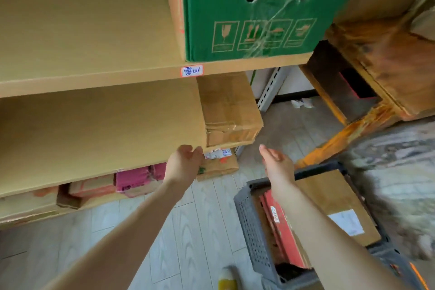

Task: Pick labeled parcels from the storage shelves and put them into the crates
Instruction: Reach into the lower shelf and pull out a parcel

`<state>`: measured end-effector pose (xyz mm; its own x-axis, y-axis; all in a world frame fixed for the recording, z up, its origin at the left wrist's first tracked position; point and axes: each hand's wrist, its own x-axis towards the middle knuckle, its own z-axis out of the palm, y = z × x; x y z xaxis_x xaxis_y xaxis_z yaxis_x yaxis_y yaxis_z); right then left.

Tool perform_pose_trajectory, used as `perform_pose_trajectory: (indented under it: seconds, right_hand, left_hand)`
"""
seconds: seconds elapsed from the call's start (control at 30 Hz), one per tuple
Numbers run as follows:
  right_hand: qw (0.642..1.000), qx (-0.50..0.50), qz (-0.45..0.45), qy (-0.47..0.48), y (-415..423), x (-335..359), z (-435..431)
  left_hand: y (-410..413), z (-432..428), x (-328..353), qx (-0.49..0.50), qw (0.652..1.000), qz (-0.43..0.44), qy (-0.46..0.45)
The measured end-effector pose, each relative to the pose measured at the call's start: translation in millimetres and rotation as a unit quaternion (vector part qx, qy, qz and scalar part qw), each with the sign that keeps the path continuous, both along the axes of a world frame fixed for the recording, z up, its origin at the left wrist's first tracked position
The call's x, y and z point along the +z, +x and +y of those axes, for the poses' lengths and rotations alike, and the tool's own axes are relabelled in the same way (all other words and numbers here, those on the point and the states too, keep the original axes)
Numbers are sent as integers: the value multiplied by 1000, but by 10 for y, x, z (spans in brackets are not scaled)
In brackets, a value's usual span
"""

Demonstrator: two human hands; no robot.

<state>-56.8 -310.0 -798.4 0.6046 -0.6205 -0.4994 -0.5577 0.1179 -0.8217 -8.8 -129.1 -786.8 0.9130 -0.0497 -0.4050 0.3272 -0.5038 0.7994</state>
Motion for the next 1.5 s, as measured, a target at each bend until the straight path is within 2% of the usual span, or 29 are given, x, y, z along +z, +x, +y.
perform_pose_trajectory:
  seconds: [0.17, 0.37, 0.47, 0.53, 0.6, 0.67, 0.73, 0.8, 0.87, 0.97, 1.13, 1.23, 1.3, 1.4, 1.5]
  right_hand:
    - [1000, -8, 7, -26, 712, -415, -364]
    - [999, 36, -14, 21, 1137, -672, -467]
    - [999, 8, -28, 29, 1144, -719, -438]
    - [996, -13, -33, 86, 1101, -706, -403]
    - [989, -8, -29, 147, 1034, -712, -332]
    - [979, 0, -19, 201, 959, -722, -214]
    - [969, 23, -12, 244, 901, -735, -84]
    - [963, 66, -4, 260, 880, -722, 75]
    - [969, 124, -7, 212, 879, -737, 209]
    - [967, 216, -21, 136, 912, -614, 368]
    - [921, 282, -43, 266, 968, -440, 439]
    - [904, 220, -48, 364, 940, -495, 390]
    - [891, 188, -40, 410, 927, -556, 324]
    - [893, 169, -38, 416, 917, -645, 239]
    - [894, 167, -37, 414, 927, -679, 199]
  left_hand:
    - [541, -404, -529, 57, 998, -9, -4]
    - [739, -687, -803, 79, 996, 3, -37]
    - [644, -616, -778, 146, 979, -39, -135]
    - [557, -513, -738, 177, 960, -94, -194]
    - [467, -383, -699, 183, 957, -134, -179]
    - [403, -272, -631, 209, 962, -90, -150]
    - [398, -158, -567, 267, 942, 3, -204]
    - [404, -55, -513, 281, 915, 10, -290]
    - [374, 12, -471, 292, 905, -25, -309]
    - [274, 46, -460, 306, 904, -85, -287]
    - [51, -130, -439, 243, 941, -191, -140]
    - [-49, -215, -476, 169, 955, -238, -46]
    - [-83, -228, -501, 145, 957, -248, -37]
    - [-54, -133, -555, 165, 948, -270, -34]
    - [88, 95, -627, 243, 946, -215, 14]
